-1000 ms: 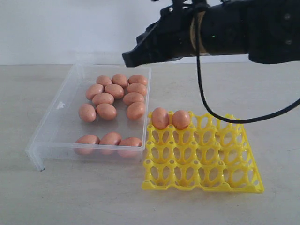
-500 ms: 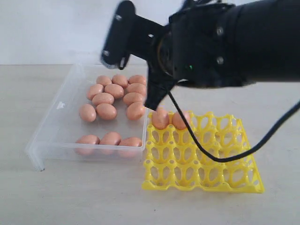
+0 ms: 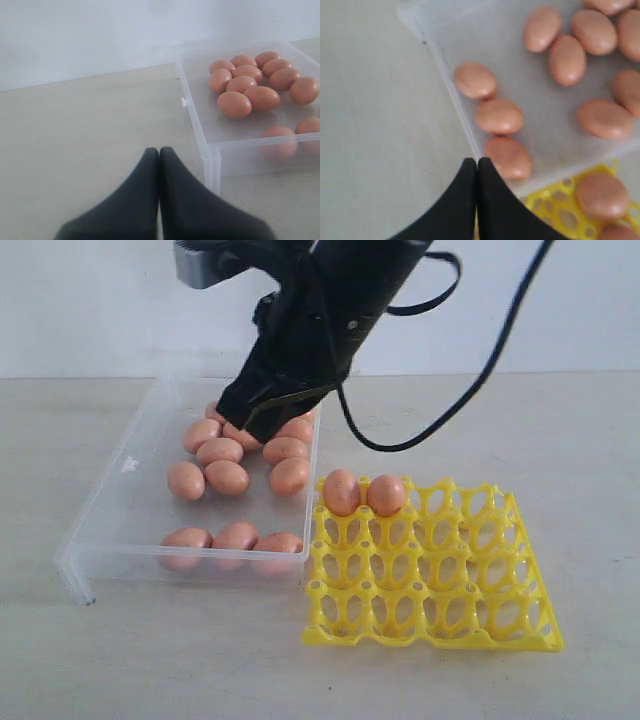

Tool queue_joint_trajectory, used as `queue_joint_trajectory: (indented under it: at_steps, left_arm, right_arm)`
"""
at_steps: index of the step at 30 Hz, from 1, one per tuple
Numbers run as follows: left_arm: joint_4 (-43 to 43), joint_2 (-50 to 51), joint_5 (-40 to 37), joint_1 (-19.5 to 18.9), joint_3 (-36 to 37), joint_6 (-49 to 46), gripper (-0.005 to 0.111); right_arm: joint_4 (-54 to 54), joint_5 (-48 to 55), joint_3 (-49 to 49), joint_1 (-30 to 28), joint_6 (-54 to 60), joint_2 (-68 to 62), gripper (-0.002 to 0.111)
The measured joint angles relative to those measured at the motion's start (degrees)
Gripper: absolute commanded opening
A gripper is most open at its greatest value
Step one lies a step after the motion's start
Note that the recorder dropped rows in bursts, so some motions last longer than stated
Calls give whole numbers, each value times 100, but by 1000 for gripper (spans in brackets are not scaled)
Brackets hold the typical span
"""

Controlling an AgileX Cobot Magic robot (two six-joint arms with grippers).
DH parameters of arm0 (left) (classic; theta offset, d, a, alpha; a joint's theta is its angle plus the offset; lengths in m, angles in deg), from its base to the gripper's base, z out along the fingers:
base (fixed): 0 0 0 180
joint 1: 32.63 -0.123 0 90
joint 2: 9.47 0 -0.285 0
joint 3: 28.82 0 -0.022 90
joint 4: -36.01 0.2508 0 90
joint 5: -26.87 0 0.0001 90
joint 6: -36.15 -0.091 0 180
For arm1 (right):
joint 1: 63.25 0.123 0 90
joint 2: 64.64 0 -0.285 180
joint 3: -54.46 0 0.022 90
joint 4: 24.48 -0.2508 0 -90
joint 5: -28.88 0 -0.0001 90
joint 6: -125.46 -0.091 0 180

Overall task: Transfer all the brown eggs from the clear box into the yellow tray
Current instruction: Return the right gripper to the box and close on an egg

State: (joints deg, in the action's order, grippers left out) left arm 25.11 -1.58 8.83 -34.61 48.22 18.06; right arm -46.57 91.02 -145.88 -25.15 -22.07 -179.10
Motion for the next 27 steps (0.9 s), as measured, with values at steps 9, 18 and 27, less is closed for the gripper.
queue_joint_trajectory:
  at_steps: [9,18,27]
  left_arm:
    - [0,0,0,0,0,0,-4]
    - [0,0,0,0,0,0,-4]
    - [0,0,0,0,0,0,-4]
  right_arm:
    - [-304,-1254,-435,32,993,-1164,50]
    - [-59,-2638,-449,32,909,-1919,57]
    - [506,-3768,-449,153,884,-2417,57]
